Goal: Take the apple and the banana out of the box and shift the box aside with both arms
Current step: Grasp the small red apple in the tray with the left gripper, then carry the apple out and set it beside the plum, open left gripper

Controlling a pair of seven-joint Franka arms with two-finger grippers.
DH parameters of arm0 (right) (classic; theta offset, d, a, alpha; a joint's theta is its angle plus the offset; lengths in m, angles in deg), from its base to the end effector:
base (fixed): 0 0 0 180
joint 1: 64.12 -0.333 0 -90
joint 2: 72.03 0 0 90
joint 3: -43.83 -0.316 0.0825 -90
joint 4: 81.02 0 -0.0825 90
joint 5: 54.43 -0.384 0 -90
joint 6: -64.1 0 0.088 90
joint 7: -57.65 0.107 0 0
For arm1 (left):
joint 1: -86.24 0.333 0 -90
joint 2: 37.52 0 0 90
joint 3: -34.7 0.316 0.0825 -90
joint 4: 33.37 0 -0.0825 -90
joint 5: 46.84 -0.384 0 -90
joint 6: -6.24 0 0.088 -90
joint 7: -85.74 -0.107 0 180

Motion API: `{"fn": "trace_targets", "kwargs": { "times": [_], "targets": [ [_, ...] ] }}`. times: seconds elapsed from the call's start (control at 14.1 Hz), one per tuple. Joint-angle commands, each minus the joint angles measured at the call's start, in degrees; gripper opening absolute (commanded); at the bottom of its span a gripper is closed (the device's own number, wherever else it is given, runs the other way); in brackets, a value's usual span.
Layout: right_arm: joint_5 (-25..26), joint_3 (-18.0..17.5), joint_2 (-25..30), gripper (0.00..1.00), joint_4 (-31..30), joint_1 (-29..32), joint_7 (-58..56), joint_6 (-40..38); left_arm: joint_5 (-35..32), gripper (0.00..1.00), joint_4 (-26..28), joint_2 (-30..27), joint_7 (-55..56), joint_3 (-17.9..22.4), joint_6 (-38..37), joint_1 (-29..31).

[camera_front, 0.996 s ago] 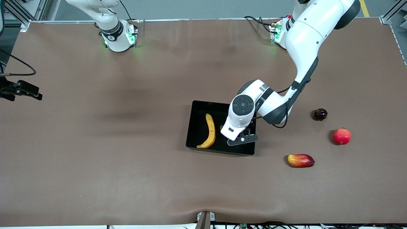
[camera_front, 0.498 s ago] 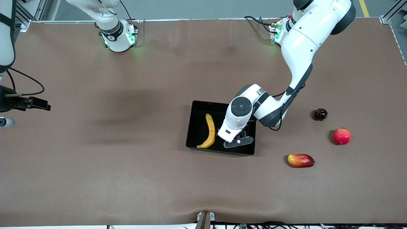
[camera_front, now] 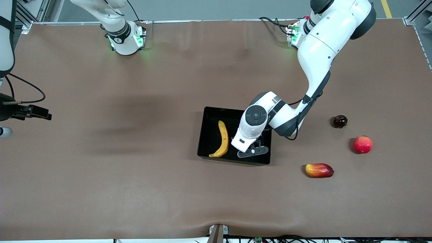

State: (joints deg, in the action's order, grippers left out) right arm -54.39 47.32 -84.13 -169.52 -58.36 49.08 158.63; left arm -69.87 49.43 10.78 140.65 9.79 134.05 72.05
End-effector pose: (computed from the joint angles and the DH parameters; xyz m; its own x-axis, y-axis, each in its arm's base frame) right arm 0.6081 -0.0959 0.5197 0.9943 -0.0109 -0.1062 -0.0112 -0.9999 -0.0024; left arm 0.6053 -0.3985 0.2186 0.9860 0.1655 0.0193 0.1650 -0.9860 0.0240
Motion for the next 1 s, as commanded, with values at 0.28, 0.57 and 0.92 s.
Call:
{"fn": "trace_targets", "kwargs": {
  "times": [0.28, 0.57, 0.92],
  "targets": [
    [1.3, -0.8, -0.6, 1.00, 1.2, 0.9, 0.0, -0.2, 1.8, 0.00, -0.3, -12.1, -6.1, -0.7, -10.3, 3.4],
    [0.9, -0.9, -4.7, 1.00, 1.1, 0.2, -0.1, -0.4, 5.8, 0.00, -0.1, -17.6, -18.2, -0.7, -15.6, 12.1],
    [0.9, -1.1, -5.8, 1.00, 0.3, -3.5, -1.2, -0.7, 4.8, 0.00, 3.3, -17.7, -32.1, -0.6, -18.0, 24.5]
  ]
}}
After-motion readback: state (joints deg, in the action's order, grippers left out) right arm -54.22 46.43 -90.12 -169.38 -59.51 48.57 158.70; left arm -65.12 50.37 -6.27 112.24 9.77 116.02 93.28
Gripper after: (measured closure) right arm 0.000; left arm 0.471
